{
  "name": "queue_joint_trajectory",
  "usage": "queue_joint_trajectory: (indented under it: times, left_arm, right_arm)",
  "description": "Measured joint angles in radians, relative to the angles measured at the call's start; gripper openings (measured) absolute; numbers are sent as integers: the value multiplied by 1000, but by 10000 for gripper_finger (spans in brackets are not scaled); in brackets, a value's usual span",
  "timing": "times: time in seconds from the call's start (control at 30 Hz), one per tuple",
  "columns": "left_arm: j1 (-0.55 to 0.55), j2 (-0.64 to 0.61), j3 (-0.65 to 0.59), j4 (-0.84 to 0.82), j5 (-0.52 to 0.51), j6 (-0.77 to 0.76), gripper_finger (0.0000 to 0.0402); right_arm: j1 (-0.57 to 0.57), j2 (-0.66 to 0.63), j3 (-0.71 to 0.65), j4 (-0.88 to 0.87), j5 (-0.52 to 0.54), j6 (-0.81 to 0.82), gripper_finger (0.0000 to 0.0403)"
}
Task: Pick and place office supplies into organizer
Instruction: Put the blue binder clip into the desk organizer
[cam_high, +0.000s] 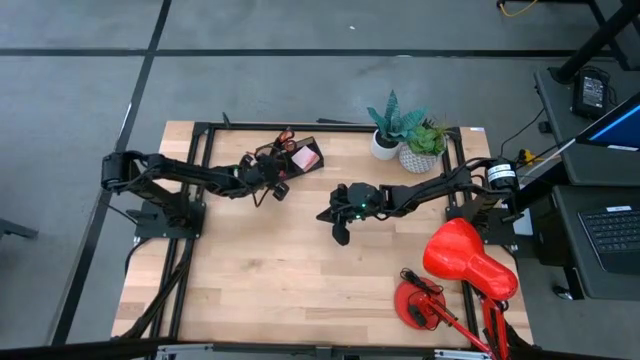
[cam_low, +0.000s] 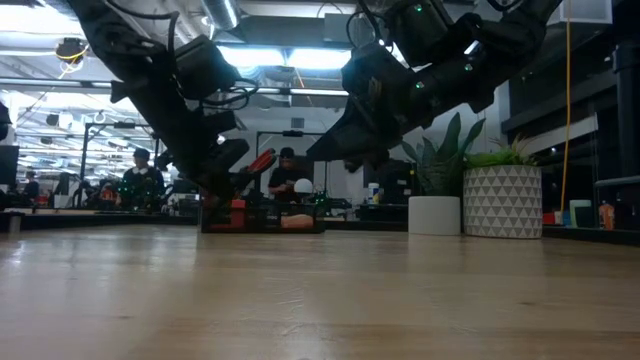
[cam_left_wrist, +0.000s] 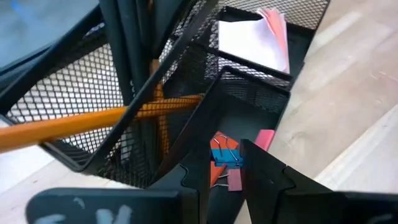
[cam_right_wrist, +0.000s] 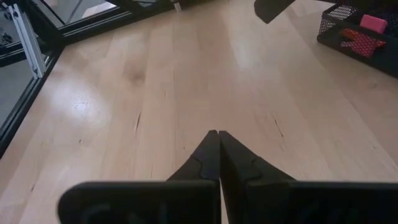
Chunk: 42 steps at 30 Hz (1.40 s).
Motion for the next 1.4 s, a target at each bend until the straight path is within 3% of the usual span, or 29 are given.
queue_joint_trajectory:
  times: [1.17, 1.4]
  left_arm:
    - [63, 0, 0, -1, -9, -17, 68]
    - [63, 0, 0, -1, -35, -17, 88]
  right_arm:
    - [0, -1, 0, -1, 0, 0, 3]
    - [0, -1, 0, -1, 0, 1, 3]
